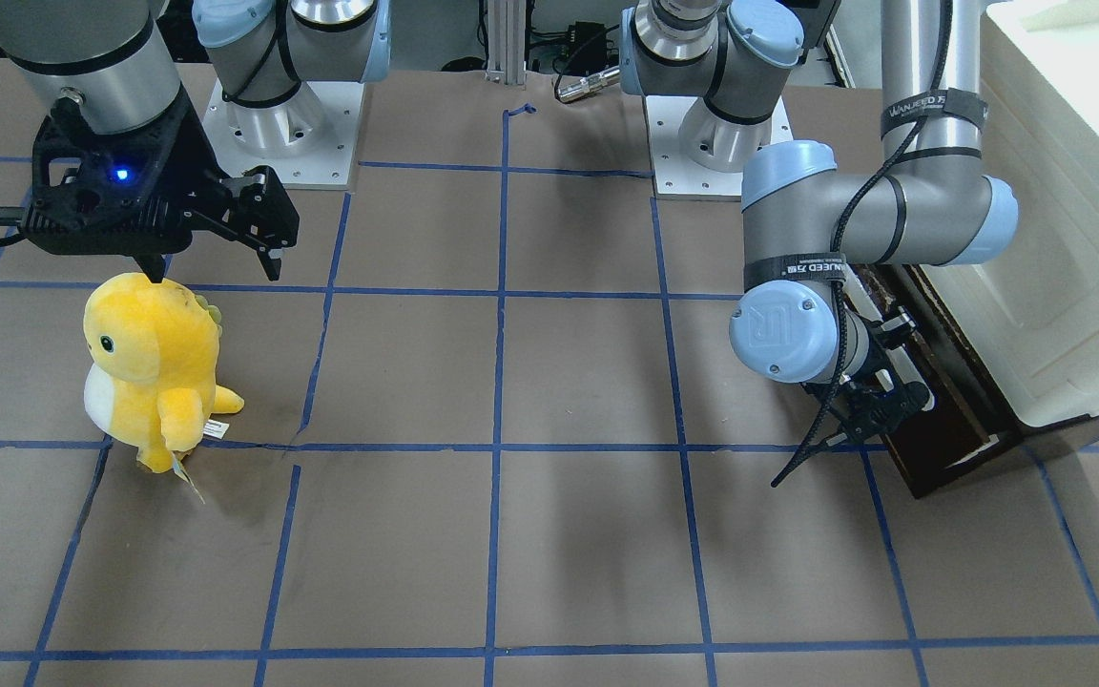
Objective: Pull drawer sideways
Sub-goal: 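Pull the handle with the left gripper, sliding the drawer outward, then keep pulling the drawer open toward the table center with the left gripper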
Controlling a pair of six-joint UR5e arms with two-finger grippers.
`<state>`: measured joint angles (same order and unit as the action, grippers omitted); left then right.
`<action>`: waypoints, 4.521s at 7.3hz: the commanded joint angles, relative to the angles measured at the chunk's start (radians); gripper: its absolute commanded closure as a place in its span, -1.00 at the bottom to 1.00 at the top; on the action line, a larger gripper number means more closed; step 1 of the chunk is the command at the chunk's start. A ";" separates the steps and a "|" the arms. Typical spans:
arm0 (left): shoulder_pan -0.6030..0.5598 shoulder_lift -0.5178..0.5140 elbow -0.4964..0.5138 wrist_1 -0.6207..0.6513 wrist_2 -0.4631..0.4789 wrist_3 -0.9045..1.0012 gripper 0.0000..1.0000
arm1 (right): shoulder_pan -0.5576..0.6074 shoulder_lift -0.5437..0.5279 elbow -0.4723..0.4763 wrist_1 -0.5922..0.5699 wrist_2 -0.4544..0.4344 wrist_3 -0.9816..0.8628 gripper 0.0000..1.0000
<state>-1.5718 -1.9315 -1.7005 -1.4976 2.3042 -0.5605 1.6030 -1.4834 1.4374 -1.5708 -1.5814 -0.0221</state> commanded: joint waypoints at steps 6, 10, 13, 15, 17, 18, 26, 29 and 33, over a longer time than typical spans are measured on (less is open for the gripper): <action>-0.010 -0.004 0.013 -0.033 -0.002 -0.021 1.00 | 0.000 0.000 0.000 0.000 0.001 0.001 -1.00; -0.013 -0.009 0.013 -0.035 -0.005 -0.024 1.00 | 0.000 0.000 0.000 0.000 0.001 0.001 -1.00; -0.034 -0.017 0.018 -0.038 -0.006 -0.058 1.00 | 0.000 0.000 0.000 0.000 0.000 0.001 -1.00; -0.042 -0.020 0.030 -0.041 -0.020 -0.065 1.00 | 0.000 0.000 0.000 0.000 0.000 0.001 -1.00; -0.045 -0.024 0.045 -0.059 -0.034 -0.068 1.00 | 0.000 0.000 0.000 0.000 0.000 0.001 -1.00; -0.057 -0.029 0.045 -0.059 -0.032 -0.091 1.00 | 0.000 0.000 0.000 0.000 0.001 0.001 -1.00; -0.099 -0.055 0.093 -0.104 -0.069 -0.151 1.00 | 0.000 0.000 0.000 0.000 0.000 -0.001 -1.00; -0.119 -0.072 0.104 -0.104 -0.071 -0.173 1.00 | 0.000 0.000 0.000 0.000 0.000 0.001 -1.00; -0.125 -0.077 0.116 -0.104 -0.086 -0.174 1.00 | 0.000 0.000 0.000 0.000 0.001 0.001 -1.00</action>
<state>-1.6952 -2.0073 -1.5867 -1.6014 2.2179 -0.7341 1.6030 -1.4834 1.4374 -1.5708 -1.5801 -0.0214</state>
